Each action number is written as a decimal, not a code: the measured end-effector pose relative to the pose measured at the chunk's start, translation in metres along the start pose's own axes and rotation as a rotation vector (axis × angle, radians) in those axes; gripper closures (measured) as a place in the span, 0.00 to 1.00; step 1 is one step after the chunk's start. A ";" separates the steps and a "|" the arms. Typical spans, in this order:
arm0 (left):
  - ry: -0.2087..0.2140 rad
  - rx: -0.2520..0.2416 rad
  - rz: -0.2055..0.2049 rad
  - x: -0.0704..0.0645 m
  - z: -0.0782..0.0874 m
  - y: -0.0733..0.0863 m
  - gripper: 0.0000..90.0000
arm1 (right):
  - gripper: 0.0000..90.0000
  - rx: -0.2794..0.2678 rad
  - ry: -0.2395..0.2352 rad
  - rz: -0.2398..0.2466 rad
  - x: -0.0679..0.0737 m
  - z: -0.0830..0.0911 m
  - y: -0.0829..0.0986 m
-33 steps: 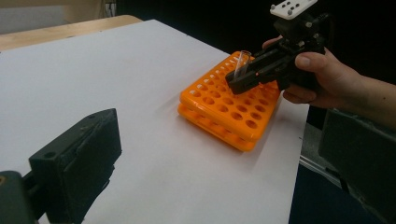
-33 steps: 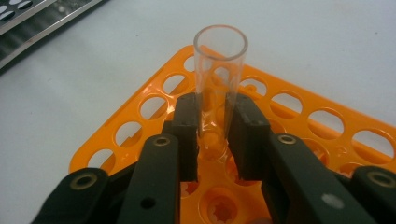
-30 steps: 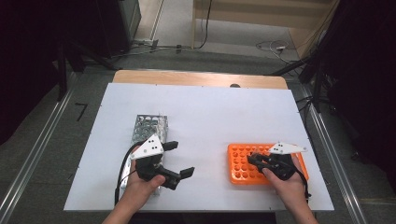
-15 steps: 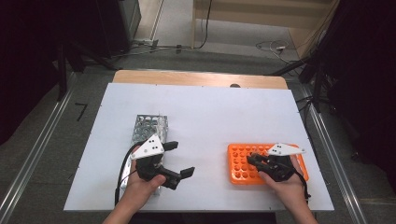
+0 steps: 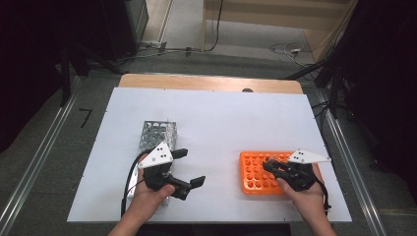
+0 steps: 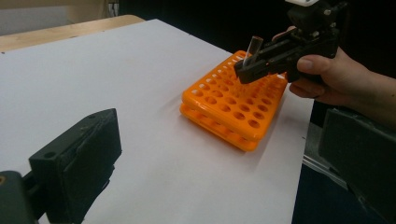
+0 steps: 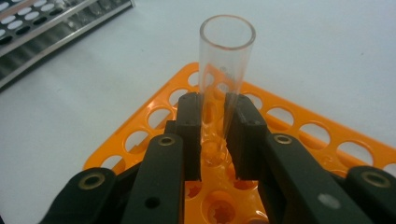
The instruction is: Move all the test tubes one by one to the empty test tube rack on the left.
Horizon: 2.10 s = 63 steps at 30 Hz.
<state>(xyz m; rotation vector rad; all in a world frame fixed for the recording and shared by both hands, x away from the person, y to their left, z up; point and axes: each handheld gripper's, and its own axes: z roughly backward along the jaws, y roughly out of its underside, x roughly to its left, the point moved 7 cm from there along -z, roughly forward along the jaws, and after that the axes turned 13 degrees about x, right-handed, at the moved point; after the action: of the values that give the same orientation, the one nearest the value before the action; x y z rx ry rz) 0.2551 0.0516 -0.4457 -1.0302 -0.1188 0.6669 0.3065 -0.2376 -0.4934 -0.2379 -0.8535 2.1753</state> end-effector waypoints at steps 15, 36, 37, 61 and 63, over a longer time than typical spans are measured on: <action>0.004 -0.005 -0.010 -0.006 -0.001 -0.003 0.00 | 0.82 -0.090 -0.024 0.058 0.028 0.017 -0.017; 0.060 0.002 -0.035 -0.031 -0.013 -0.009 0.20 | 0.82 -0.064 -0.161 0.189 0.097 -0.004 -0.027; 0.061 0.005 -0.037 -0.032 -0.014 -0.010 0.22 | 0.82 -0.064 -0.164 0.194 0.099 -0.005 -0.027; 0.106 0.061 -0.126 -0.058 -0.038 -0.007 0.74 | 0.82 -0.017 -0.284 0.281 0.142 -0.018 -0.026; 0.109 0.064 -0.128 -0.059 -0.039 -0.007 0.77 | 0.82 -0.014 -0.291 0.287 0.144 -0.018 -0.026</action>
<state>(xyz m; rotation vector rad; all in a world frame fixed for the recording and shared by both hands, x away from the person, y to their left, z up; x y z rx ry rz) 0.2266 -0.0130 -0.4481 -0.9862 -0.0669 0.4943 0.2309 -0.1120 -0.4758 -0.0511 -1.0487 2.5133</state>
